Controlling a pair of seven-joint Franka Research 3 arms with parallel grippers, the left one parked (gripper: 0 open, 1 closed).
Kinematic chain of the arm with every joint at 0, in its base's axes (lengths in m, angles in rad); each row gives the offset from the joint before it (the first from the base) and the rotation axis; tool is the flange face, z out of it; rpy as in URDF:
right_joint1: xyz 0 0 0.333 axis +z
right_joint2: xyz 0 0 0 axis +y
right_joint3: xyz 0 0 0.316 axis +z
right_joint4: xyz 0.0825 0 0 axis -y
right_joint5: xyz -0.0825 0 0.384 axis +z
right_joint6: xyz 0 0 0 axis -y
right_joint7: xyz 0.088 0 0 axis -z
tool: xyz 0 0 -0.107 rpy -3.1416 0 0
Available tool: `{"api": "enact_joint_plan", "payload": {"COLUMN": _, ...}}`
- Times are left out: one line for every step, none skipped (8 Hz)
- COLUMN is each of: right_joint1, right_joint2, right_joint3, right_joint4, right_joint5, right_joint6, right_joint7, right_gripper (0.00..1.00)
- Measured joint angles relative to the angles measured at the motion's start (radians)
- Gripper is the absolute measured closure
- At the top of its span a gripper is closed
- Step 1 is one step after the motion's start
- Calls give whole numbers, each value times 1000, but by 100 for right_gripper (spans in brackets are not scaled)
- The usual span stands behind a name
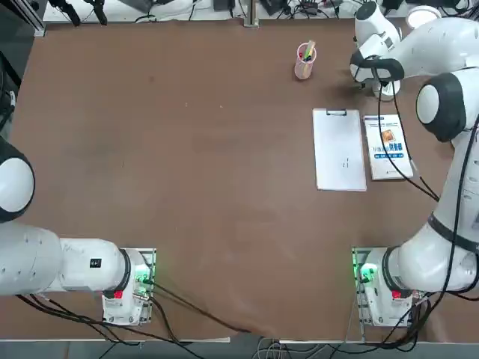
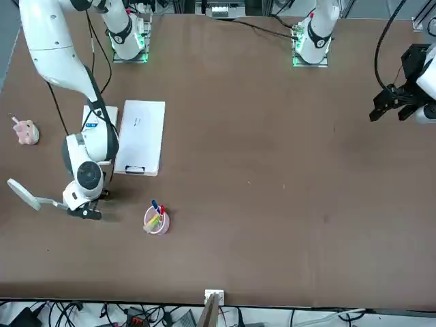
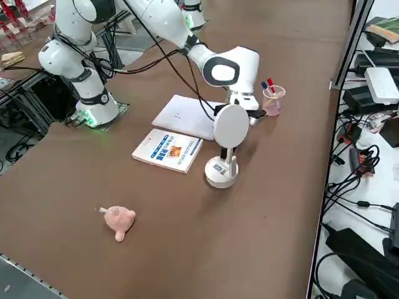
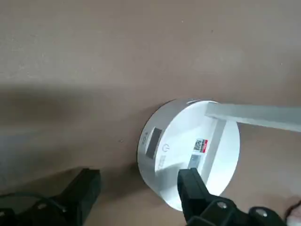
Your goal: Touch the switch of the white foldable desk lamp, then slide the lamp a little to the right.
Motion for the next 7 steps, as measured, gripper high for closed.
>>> {"api": "enact_joint_plan", "payload": {"right_joint1": -2, "right_joint2": 0, "right_joint3": 0, "right_joint4": 0, "right_joint5": 0, "right_joint6": 5, "right_joint7": 0, "right_gripper": 0}}
{"api": "enact_joint_plan", "payload": {"right_joint1": -5, "right_joint2": 0, "right_joint3": 0, "right_joint4": 0, "right_joint5": 0, "right_joint6": 11, "right_joint7": 0, "right_gripper": 0}}
{"api": "enact_joint_plan", "payload": {"right_joint1": -8, "right_joint2": 0, "right_joint3": 0, "right_joint4": 0, "right_joint5": 0, "right_joint6": 14, "right_joint7": 1, "right_gripper": 0}}
{"api": "enact_joint_plan", "payload": {"right_joint1": -12, "right_joint2": 2, "right_joint3": -1, "right_joint4": -1, "right_joint5": 0, "right_joint6": 19, "right_joint7": 1, "right_gripper": 0}}
{"api": "enact_joint_plan", "payload": {"right_joint1": -17, "right_joint2": 5, "right_joint3": -1, "right_joint4": -3, "right_joint5": 0, "right_joint6": 27, "right_joint7": 1, "right_gripper": 0}}
{"api": "enact_joint_plan", "payload": {"right_joint1": -24, "right_joint2": 6, "right_joint3": -1, "right_joint4": -7, "right_joint5": 0, "right_joint6": 33, "right_joint7": 1, "right_gripper": 0}}
{"api": "enact_joint_plan", "payload": {"right_joint1": -27, "right_joint2": 6, "right_joint3": -1, "right_joint4": -9, "right_joint5": 0, "right_joint6": 40, "right_joint7": 1, "right_gripper": 0}}
